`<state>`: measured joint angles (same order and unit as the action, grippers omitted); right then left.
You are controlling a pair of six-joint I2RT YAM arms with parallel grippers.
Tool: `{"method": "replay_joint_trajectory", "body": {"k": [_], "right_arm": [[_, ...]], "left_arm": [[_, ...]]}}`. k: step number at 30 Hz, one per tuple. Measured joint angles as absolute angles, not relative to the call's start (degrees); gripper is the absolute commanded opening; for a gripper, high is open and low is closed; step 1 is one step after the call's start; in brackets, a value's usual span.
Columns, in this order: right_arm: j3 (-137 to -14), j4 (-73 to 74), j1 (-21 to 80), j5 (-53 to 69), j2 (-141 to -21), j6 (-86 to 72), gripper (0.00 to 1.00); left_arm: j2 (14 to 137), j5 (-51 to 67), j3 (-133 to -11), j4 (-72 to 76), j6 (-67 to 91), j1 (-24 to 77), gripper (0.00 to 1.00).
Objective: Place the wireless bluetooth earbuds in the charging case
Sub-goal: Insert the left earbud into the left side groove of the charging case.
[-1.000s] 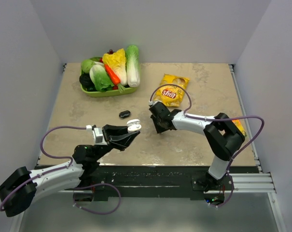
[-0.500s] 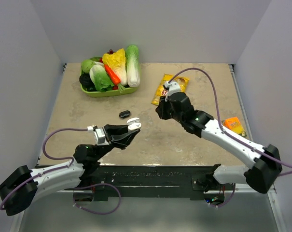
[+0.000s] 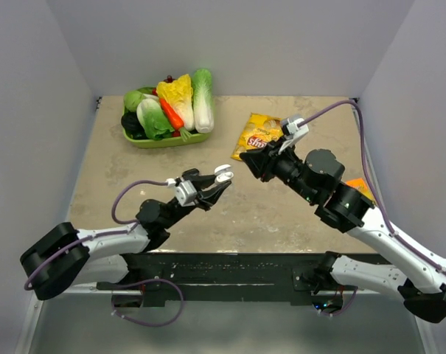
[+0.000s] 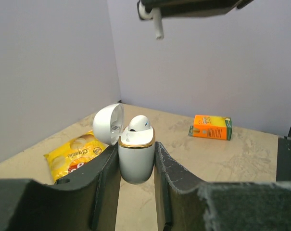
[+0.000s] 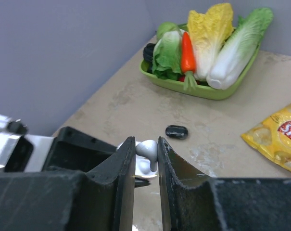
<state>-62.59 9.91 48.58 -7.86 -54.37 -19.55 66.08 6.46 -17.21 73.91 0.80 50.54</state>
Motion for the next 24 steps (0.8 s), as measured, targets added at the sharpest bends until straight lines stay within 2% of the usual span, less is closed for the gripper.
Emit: {"method": "replay_joint_trajectory", "body": {"k": [7, 15, 24], "right_arm": [[-63.02, 9.85, 51.07, -4.62, -51.29, -17.74, 0.0], [-63.75, 9.17, 52.1, 0.01, -52.29, -17.74, 0.0], [-63.9, 8.36, 53.58, 0.97, -53.47, -17.72, 0.0]], "left_arm": [[72.88, 11.9, -23.38, 72.69, 1.39, 49.74, 0.0], [74.13, 17.15, -28.93, 72.84, 2.55, 49.63, 0.0], [75.44, 17.56, -30.94, 72.99, 4.99, 49.56, 0.0]]}}
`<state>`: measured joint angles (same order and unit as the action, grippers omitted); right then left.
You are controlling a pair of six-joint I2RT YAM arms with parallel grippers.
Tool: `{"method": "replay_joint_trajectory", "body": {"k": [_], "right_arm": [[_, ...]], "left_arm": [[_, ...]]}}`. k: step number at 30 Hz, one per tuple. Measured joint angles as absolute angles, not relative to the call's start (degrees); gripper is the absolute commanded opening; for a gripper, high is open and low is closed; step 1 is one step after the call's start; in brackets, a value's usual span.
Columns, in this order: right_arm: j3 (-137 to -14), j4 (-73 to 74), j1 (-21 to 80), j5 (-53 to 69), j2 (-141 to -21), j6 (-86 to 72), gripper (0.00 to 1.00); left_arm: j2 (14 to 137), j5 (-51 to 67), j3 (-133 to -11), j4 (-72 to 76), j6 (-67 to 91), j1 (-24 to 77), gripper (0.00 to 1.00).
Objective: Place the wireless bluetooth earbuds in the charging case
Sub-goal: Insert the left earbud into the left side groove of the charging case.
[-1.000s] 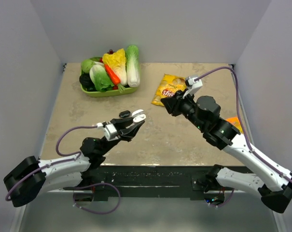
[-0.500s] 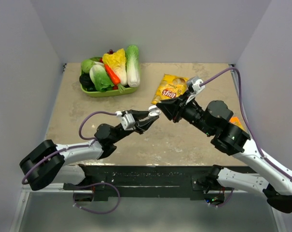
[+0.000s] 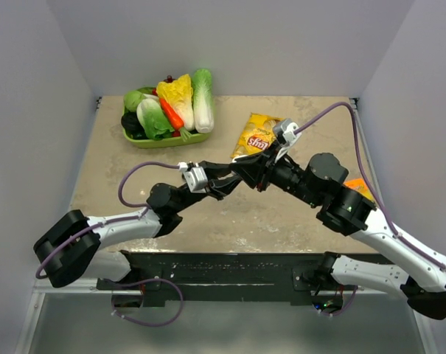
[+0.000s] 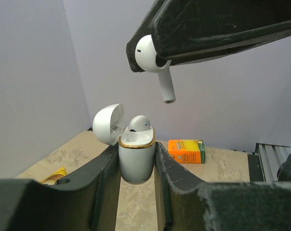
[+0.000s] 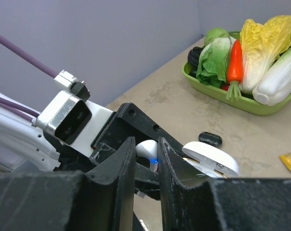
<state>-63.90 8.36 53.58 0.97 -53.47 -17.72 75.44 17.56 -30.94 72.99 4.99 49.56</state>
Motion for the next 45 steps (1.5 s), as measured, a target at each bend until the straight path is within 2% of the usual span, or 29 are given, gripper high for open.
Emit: {"method": "replay_joint_trajectory", "body": {"k": [15, 45], "right_arm": [[-62.35, 3.81, 53.69, -5.02, -53.17, -17.98, 0.0], [-62.33, 3.4, 53.69, -8.01, -54.26, -17.5, 0.0]], "left_arm": [[75.99, 15.25, -33.71, 73.12, 9.89, 49.56, 0.0], [75.99, 15.84, -34.96, 73.17, 10.98, 49.52, 0.0]]}}
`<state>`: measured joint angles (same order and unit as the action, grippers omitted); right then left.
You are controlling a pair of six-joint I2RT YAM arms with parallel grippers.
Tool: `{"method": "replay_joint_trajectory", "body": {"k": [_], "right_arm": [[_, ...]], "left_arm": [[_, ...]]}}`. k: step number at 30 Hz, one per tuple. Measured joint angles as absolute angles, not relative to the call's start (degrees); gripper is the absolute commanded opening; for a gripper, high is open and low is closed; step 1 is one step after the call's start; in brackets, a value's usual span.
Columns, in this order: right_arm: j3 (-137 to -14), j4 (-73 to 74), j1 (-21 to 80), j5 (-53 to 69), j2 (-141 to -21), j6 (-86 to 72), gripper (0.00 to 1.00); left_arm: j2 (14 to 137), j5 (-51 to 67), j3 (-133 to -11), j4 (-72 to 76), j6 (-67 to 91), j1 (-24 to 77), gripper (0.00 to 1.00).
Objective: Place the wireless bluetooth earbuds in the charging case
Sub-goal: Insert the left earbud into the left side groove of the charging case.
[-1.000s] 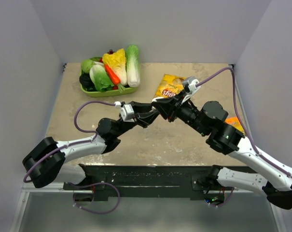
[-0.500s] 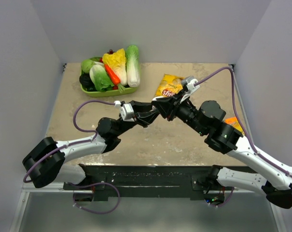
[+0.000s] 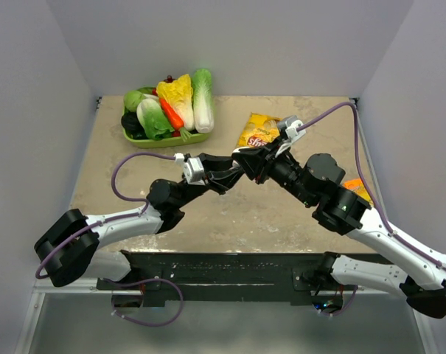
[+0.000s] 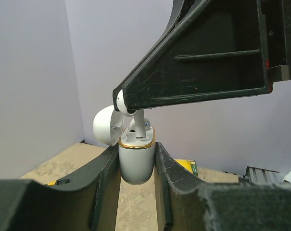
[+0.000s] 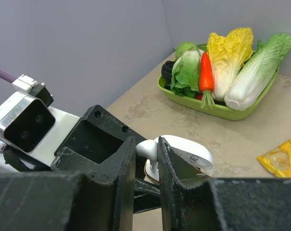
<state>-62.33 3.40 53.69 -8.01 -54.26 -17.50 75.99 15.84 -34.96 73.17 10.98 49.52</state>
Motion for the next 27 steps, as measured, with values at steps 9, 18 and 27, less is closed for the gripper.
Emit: {"method": "replay_joint_trajectory", "body": {"k": [9, 18, 27], "right_arm": [[-61.82, 2.52, 53.69, -8.03, -54.43, -16.73, 0.0], [-61.41, 2.48, 53.74, -8.01, -55.53, -15.44, 0.0], [-61.36, 3.01, 54.11, -8.49, -55.44, -15.94, 0.5]], "left_arm": [[75.99, 15.84, -35.05, 73.1, 10.98, 49.52, 0.0], [75.99, 15.75, -35.05, 72.71, 10.98, 49.5, 0.0], [76.03, 15.46, -35.05, 72.64, 10.98, 49.45, 0.0]]}}
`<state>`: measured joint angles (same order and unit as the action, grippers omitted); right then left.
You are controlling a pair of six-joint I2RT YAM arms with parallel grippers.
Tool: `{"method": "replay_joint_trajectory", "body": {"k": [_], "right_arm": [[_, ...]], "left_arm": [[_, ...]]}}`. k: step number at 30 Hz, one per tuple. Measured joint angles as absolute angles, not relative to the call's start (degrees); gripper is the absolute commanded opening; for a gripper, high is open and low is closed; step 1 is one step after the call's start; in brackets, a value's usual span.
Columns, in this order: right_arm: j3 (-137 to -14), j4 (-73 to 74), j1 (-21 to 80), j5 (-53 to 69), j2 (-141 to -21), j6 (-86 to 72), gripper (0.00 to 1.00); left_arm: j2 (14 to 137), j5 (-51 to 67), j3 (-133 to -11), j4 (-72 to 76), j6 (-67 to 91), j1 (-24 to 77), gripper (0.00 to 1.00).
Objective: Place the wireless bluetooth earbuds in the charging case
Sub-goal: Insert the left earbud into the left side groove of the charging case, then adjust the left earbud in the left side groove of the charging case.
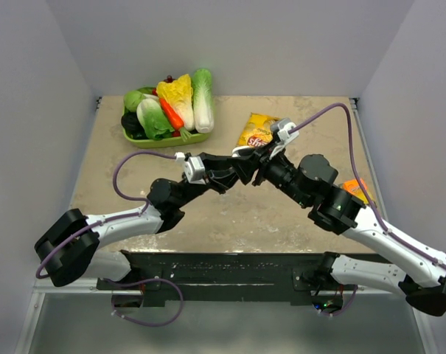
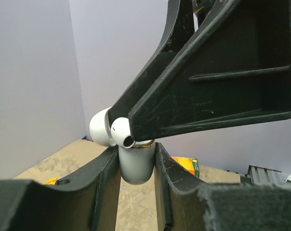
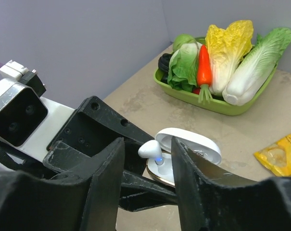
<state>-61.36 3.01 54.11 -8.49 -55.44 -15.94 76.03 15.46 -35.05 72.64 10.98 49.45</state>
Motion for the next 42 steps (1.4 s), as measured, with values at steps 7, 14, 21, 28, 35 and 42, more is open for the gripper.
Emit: {"method": "replay_joint_trajectory", "body": {"k": [7, 14, 21, 28, 35, 42], "right_arm": [[-61.84, 4.1, 54.37, -11.05, -54.94, -16.99, 0.57], [-65.84, 8.88, 54.33, -13.69, -53.84, -16.84, 0.69], [-70.81, 14.7, 54.33, -17.89, -53.23, -15.33, 0.89], [-75.53, 20.27, 54.33, -21.85, -59.77, -15.42, 0.93], [-76.55, 23.44, 54.33, -22.65, -63.13, -15.81, 0.94], [-76.93, 23.97, 54.33, -22.87, -63.64, -15.97, 0.94]], "left_arm": [[76.07, 15.0, -35.05, 71.81, 10.96, 49.41, 0.0], [76.05, 14.94, -35.03, 72.77, 10.92, 49.41, 0.0], [76.05, 14.15, -34.81, 72.77, 9.54, 49.41, 0.0], [76.07, 13.65, -34.83, 72.77, 8.25, 49.41, 0.0], [76.88, 13.45, -34.83, 72.53, 7.66, 49.41, 0.0], [76.93, 13.45, -34.83, 72.75, 7.4, 49.41, 0.0]]}}
